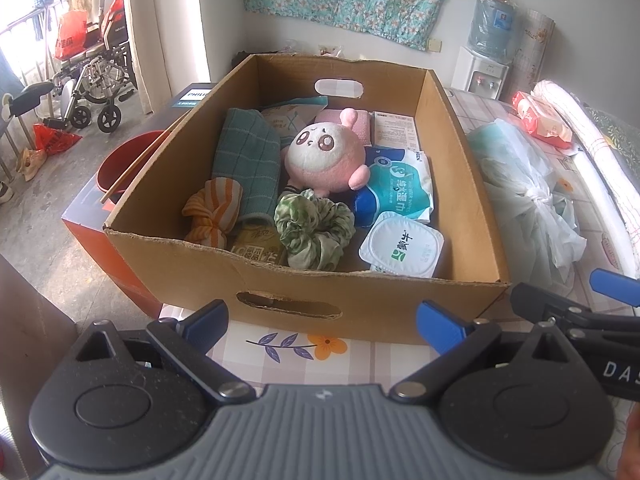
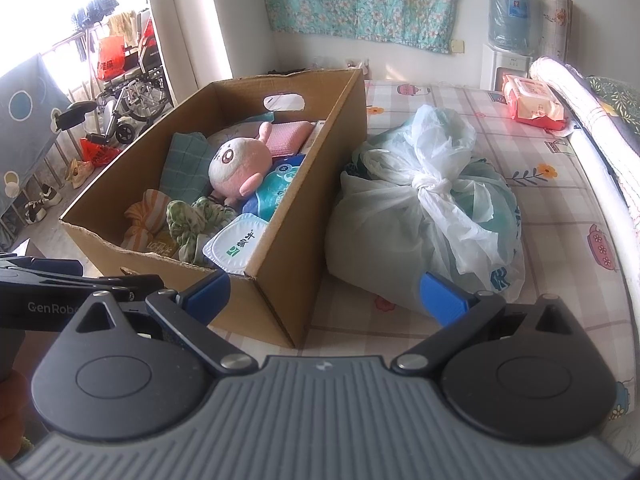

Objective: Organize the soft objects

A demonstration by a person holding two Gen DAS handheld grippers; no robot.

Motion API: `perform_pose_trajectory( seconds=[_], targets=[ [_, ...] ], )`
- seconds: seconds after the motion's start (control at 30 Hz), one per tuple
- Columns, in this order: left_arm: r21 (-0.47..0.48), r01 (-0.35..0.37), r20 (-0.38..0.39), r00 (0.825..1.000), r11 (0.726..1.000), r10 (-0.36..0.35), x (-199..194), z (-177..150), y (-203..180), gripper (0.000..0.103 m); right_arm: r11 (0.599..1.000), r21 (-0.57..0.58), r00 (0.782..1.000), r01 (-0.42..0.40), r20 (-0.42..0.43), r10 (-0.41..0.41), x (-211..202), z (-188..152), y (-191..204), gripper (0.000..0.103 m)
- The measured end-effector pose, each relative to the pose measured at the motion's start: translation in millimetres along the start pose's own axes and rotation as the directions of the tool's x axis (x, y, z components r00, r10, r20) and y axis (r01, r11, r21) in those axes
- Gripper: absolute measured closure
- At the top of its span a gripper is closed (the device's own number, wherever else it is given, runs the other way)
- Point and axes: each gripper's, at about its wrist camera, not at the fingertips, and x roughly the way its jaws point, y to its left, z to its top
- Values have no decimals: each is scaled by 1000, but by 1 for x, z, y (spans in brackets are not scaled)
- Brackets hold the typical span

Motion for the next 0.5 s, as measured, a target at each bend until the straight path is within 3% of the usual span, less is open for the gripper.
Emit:
perform_pose_trajectory(
  seconds=[0.5],
  targets=[
    [0,0,0,1000,1000,0,0,0,0,2,1000,1,1000,-1,-2,1,1,-1,0,1]
  ],
)
